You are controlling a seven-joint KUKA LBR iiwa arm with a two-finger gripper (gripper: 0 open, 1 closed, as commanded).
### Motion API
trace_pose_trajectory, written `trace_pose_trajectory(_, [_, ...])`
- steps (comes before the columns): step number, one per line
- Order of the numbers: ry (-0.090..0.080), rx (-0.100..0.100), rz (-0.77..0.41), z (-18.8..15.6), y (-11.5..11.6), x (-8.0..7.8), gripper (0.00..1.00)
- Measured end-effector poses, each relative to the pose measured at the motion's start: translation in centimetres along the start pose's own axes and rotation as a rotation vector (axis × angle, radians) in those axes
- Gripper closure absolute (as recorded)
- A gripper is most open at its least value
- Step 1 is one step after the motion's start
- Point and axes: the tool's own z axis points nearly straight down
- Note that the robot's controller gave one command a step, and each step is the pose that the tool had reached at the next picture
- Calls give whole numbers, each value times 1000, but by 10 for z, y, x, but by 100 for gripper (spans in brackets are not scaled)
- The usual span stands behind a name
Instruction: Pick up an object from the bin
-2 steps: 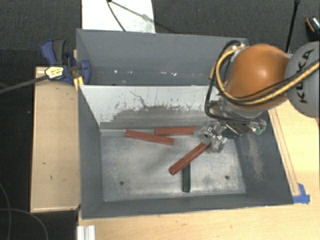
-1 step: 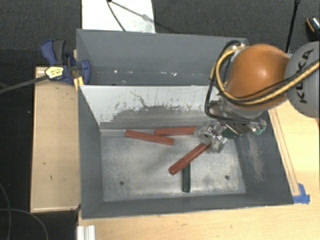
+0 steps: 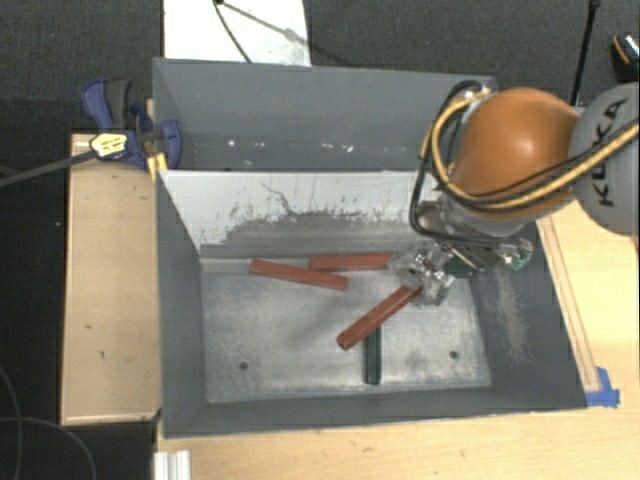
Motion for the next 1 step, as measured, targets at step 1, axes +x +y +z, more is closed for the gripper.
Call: trace_pose_trajectory(1, [-4, 6, 4, -36, -6, 1, 100])
